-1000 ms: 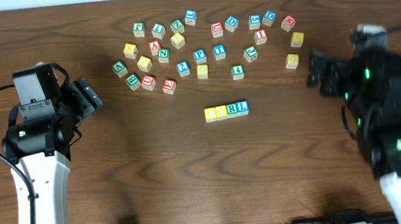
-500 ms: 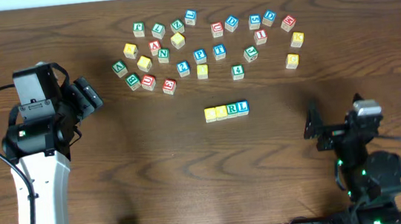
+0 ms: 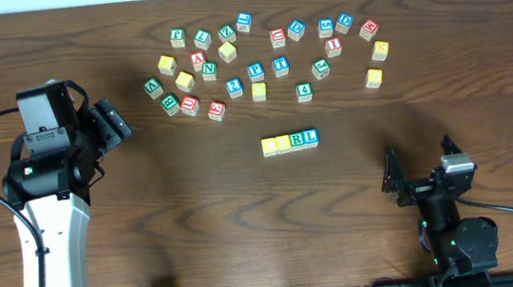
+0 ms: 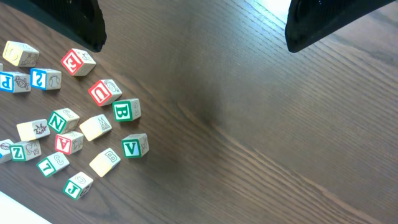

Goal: Spell out CORL

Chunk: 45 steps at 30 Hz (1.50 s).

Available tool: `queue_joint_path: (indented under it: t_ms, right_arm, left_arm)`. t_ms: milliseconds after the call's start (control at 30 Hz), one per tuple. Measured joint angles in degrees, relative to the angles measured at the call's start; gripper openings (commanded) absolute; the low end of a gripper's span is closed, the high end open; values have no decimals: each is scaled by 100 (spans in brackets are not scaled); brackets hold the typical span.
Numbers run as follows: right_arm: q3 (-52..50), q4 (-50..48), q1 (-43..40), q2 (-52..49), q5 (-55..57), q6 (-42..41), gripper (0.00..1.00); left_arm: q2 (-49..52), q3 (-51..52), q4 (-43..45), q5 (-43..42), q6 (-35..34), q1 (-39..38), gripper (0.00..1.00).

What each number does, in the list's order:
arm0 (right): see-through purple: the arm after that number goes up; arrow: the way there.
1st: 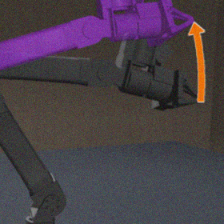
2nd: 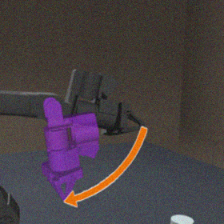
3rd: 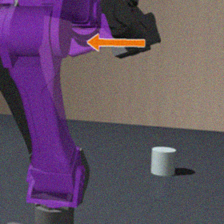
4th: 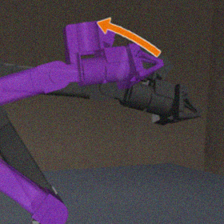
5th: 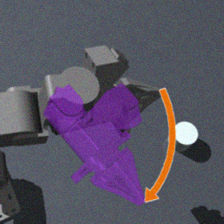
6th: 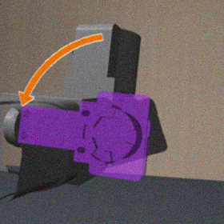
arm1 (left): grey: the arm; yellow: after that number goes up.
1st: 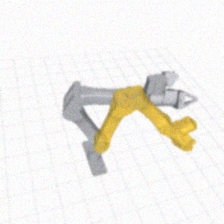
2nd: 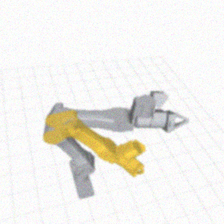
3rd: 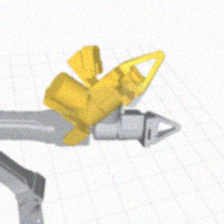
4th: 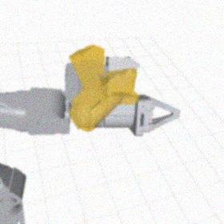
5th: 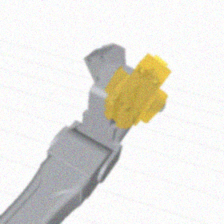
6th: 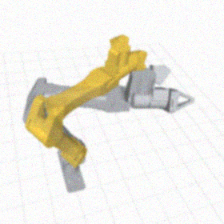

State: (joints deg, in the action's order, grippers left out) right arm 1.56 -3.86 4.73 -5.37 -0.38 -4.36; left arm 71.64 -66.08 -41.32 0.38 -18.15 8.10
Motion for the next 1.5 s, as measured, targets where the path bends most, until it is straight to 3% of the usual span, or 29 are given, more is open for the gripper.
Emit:
queue_joint_path:
  t_ms: [267,1500]
  right_arm:
    - [-105,789,0,442,-114,13,99]
    - [-107,796,9,452,-136,13,99]
  left_arm:
    - [0,0,-2,0,0,0,91]
    - [-96,4,-15,0,0,0,91]
